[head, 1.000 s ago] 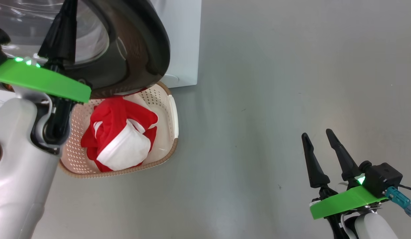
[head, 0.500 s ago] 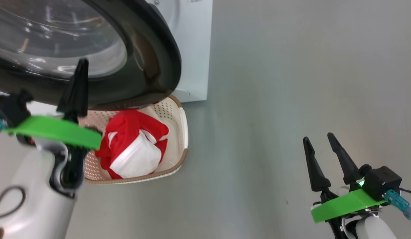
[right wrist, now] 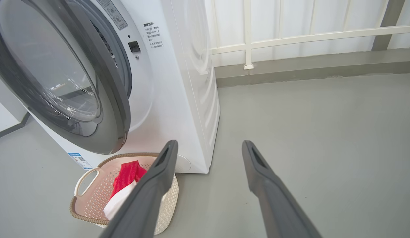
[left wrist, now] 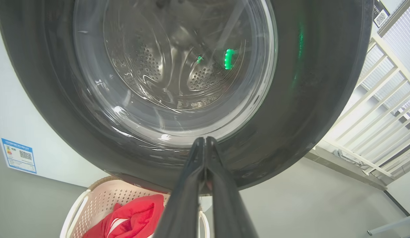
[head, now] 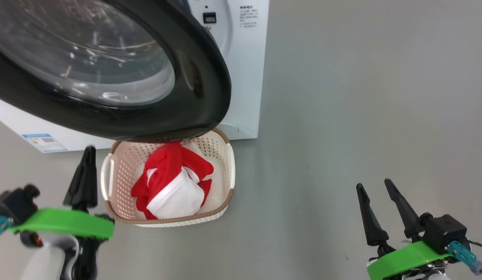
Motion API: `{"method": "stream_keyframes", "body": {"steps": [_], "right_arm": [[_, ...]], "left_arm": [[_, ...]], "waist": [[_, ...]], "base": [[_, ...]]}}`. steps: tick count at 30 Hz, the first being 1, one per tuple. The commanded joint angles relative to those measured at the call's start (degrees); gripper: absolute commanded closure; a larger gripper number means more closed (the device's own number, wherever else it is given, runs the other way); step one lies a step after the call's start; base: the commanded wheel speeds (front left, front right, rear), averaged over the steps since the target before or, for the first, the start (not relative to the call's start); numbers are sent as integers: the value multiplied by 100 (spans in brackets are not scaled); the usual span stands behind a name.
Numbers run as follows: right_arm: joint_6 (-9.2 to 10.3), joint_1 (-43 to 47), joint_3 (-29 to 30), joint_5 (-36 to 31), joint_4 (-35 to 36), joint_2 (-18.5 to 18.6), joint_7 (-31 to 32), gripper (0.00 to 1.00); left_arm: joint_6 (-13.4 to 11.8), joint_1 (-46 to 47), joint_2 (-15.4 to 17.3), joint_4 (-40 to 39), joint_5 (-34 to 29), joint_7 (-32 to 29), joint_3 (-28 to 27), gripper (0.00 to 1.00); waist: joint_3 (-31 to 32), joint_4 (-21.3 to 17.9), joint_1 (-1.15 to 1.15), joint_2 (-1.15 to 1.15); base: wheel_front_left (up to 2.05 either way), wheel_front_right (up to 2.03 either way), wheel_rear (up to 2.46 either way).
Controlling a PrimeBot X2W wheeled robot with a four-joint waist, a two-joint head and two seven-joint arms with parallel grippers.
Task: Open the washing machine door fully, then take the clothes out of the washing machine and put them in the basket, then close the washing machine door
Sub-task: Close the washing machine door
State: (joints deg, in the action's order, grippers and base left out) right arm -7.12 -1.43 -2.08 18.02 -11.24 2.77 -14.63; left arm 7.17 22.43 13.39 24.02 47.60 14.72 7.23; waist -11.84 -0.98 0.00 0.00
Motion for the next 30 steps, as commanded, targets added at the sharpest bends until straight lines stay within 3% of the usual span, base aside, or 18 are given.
{"method": "stream_keyframes", "body": {"steps": [1, 4, 6, 10, 30], "right_arm": [[-36, 44, -80, -53, 106, 11, -37, 0], [-36, 100, -76, -61, 97, 11, -37, 0], [-36, 162, -67, -74, 90, 11, -37, 0], [-36, 292, -37, -76, 76, 22, -37, 0], [-36, 875, 219, -53, 134, 97, -37, 0]], "left_arm": [[32, -165, 142, -210, -116, 28, -311, 58], [32, -357, 123, -266, -198, 28, -409, 51], [32, -547, 95, -328, -312, 28, -507, 24], [32, -939, 31, -446, -558, 28, -688, 0], [32, -2158, -293, -828, -2250, 28, -1511, 0]], "waist": [[131, 82, 0, 0], [203, 98, 0, 0], [272, 109, 0, 0], [417, 122, 0, 0], [872, 139, 0, 0]], "base": [[0, 0, 0], [0, 0, 0], [0, 0, 0], [0, 0, 0], [0, 0, 0]]}}
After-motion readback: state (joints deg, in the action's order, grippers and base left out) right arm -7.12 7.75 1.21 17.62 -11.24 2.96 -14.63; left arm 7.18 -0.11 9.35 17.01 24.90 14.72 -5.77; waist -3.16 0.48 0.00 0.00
